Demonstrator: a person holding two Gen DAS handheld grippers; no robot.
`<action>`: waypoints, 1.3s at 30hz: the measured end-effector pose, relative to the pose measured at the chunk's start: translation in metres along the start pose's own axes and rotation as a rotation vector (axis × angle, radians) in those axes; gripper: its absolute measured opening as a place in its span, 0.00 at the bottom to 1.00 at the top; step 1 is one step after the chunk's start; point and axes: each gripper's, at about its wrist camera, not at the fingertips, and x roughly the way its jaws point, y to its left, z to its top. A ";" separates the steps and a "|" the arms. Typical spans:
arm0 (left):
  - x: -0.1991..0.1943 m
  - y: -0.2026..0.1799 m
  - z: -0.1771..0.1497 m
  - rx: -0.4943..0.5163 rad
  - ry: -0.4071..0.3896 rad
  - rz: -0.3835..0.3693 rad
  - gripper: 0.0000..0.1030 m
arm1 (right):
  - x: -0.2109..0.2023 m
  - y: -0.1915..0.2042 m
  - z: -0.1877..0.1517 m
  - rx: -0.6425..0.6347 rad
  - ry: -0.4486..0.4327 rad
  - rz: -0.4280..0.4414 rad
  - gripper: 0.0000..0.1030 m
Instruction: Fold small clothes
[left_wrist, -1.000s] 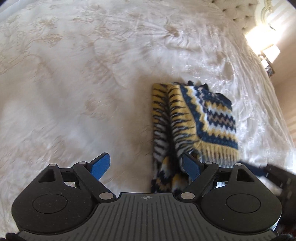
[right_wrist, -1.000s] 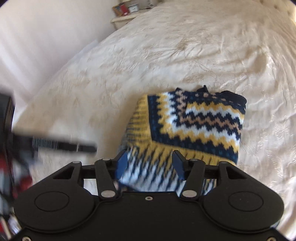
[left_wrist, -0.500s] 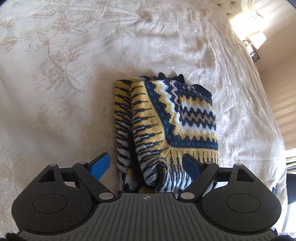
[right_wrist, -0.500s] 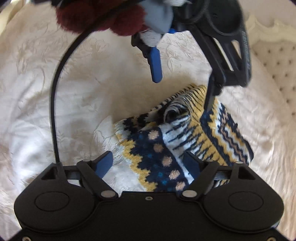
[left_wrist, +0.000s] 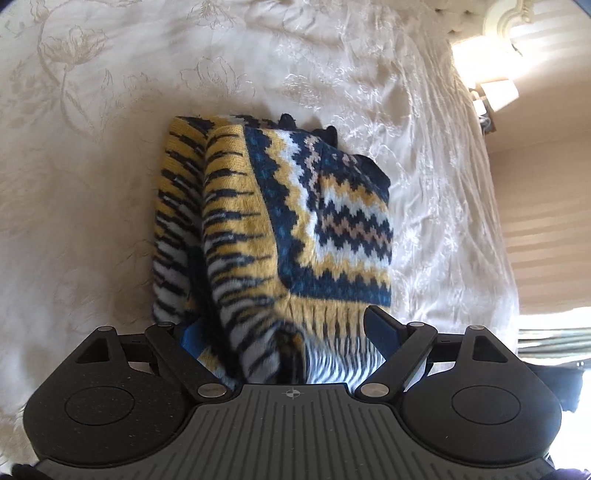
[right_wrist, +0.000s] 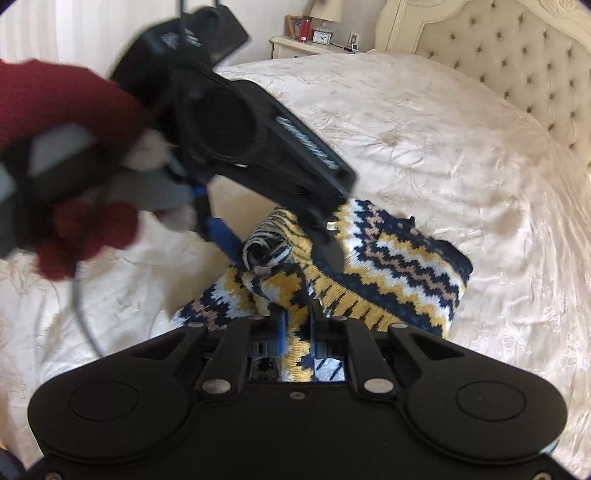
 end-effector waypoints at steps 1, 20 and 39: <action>0.004 0.000 0.003 -0.008 -0.002 -0.006 0.80 | 0.001 0.000 -0.002 0.002 0.003 0.004 0.17; 0.002 0.005 0.019 0.211 -0.047 0.185 0.28 | 0.053 0.028 0.006 0.027 0.101 0.170 0.27; -0.042 0.011 -0.013 0.205 -0.187 0.274 0.70 | 0.017 -0.083 -0.011 0.514 0.091 0.213 0.92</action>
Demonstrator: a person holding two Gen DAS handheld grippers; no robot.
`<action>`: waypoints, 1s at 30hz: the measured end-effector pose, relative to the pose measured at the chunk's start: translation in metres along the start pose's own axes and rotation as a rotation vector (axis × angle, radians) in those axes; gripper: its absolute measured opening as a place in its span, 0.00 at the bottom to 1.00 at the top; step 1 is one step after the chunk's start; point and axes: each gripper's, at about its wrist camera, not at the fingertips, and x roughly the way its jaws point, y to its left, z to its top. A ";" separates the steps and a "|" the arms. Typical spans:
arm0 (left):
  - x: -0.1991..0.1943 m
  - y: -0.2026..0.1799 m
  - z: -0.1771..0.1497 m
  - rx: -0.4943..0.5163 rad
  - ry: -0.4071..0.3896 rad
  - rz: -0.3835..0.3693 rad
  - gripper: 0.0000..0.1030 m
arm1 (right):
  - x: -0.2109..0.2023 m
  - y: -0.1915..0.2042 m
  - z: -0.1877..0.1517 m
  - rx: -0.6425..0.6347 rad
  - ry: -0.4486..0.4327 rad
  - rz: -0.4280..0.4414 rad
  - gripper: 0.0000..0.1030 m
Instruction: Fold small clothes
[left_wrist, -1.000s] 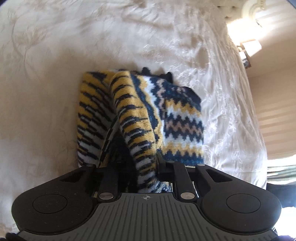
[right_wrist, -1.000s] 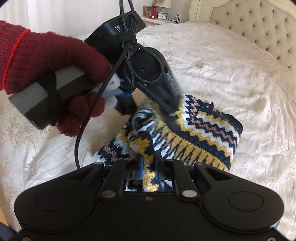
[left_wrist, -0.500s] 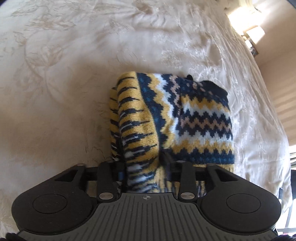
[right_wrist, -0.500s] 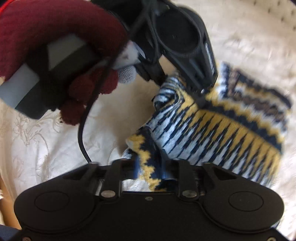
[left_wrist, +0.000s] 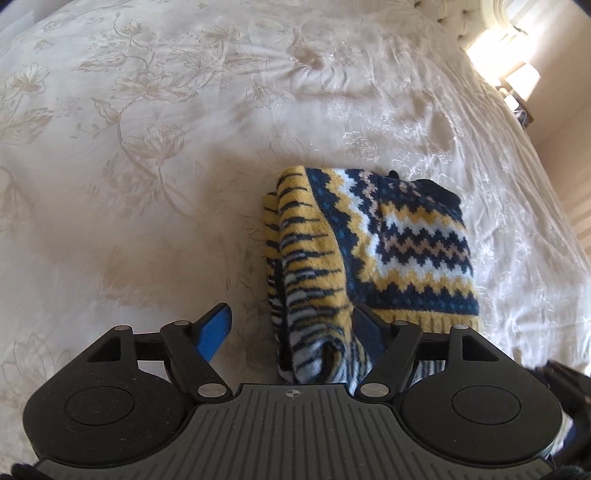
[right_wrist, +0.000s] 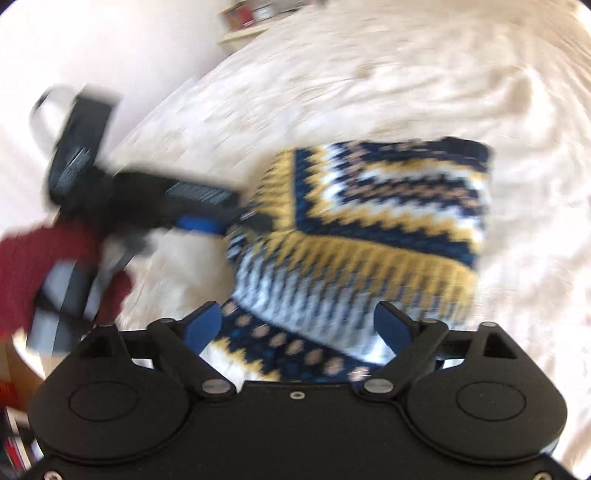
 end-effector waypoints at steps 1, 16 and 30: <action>-0.001 0.000 -0.003 -0.012 0.006 -0.012 0.72 | -0.001 -0.009 0.004 0.034 -0.003 -0.007 0.92; 0.028 -0.001 -0.050 -0.163 0.135 -0.113 0.74 | 0.020 -0.092 0.038 0.252 0.038 0.002 0.93; 0.073 -0.004 -0.037 -0.220 0.202 -0.247 0.94 | 0.086 -0.134 0.055 0.337 0.093 0.186 0.94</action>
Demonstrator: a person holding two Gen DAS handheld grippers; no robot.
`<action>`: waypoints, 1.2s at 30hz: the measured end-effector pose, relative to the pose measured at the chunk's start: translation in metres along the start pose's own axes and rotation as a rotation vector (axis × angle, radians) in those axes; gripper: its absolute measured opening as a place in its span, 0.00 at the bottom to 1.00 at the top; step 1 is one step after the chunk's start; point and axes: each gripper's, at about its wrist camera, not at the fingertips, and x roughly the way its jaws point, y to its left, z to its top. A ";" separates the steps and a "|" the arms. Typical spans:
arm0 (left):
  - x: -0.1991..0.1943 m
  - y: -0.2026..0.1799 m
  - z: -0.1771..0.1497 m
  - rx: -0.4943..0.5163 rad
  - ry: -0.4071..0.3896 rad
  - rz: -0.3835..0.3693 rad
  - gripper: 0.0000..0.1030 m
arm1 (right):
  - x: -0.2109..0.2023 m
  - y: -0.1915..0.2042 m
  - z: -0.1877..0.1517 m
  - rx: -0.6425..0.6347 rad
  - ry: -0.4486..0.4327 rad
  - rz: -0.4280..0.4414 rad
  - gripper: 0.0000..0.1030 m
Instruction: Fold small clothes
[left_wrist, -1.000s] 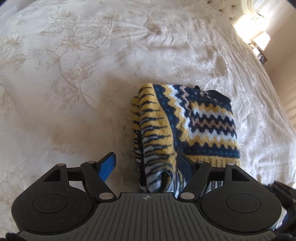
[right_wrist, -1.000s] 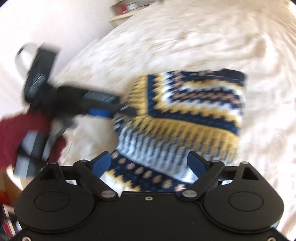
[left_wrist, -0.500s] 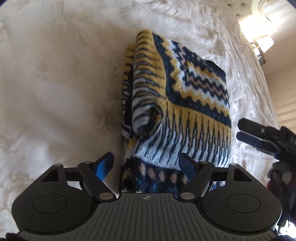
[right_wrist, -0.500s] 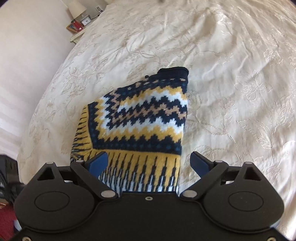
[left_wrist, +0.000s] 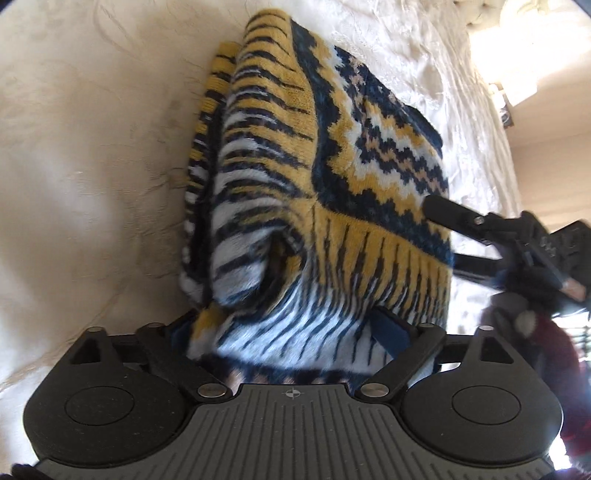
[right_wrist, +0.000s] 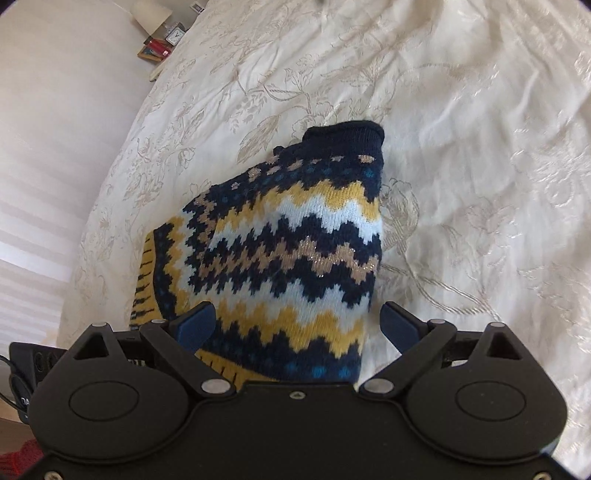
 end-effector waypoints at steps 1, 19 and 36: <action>0.001 0.001 0.001 -0.011 0.004 -0.012 0.94 | 0.004 -0.003 0.000 0.011 0.005 0.021 0.94; -0.010 -0.046 -0.074 0.054 0.118 -0.210 0.65 | -0.033 0.025 -0.024 -0.054 0.057 -0.003 0.48; -0.058 -0.090 -0.194 0.396 0.008 0.156 0.66 | -0.063 0.023 -0.071 -0.017 0.021 -0.179 0.74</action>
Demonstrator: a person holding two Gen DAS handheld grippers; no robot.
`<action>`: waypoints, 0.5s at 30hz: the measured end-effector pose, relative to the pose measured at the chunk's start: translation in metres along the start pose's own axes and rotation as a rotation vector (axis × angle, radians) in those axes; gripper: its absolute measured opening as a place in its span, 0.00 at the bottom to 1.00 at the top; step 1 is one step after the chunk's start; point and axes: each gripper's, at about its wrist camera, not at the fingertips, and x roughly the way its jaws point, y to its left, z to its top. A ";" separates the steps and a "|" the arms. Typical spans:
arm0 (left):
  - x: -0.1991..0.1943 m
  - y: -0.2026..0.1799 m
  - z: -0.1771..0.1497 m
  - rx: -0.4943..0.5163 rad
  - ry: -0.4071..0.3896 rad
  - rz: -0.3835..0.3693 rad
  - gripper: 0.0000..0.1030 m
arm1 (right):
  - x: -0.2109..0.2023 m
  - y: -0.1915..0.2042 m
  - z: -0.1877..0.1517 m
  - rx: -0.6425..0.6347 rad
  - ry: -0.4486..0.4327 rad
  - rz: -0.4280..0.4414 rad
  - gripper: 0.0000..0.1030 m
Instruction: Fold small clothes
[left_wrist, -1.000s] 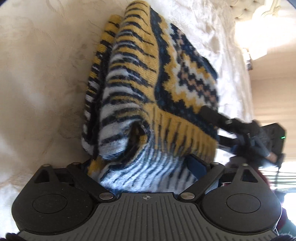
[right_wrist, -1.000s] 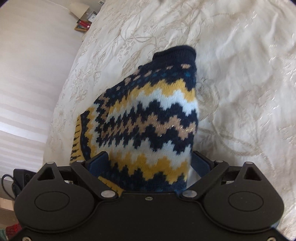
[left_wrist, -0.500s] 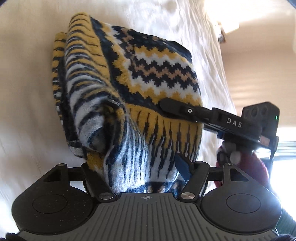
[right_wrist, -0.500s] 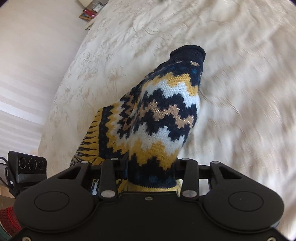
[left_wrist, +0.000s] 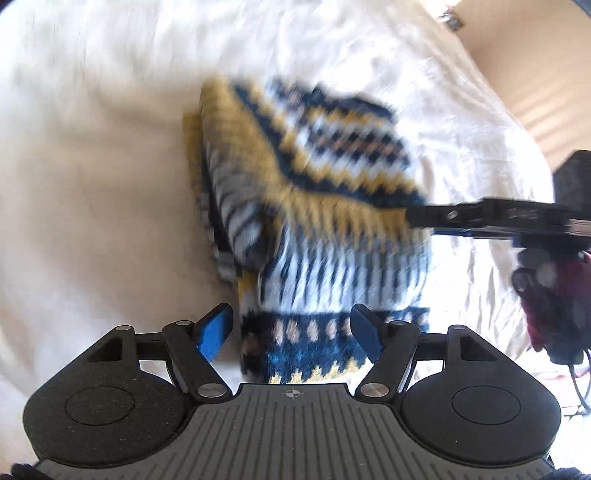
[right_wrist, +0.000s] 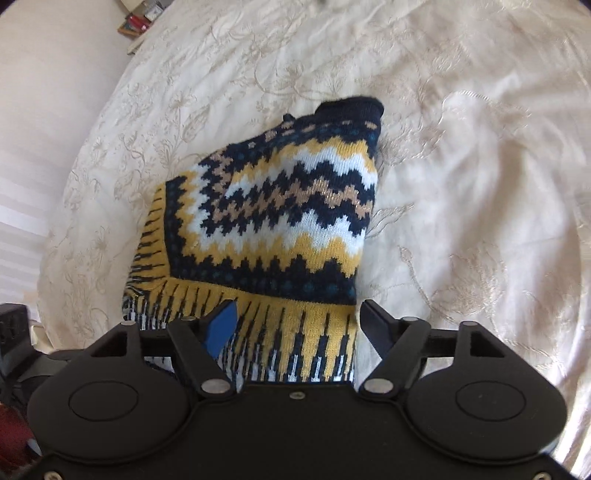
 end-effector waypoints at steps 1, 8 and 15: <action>-0.011 -0.004 0.002 0.024 -0.025 0.003 0.66 | -0.004 0.000 -0.001 -0.004 -0.013 -0.006 0.74; -0.031 -0.035 0.042 0.111 -0.174 -0.054 0.68 | -0.017 0.002 -0.006 -0.007 -0.095 -0.037 0.80; 0.019 -0.023 0.076 -0.009 -0.213 0.019 0.68 | -0.018 0.004 -0.002 -0.002 -0.141 -0.084 0.80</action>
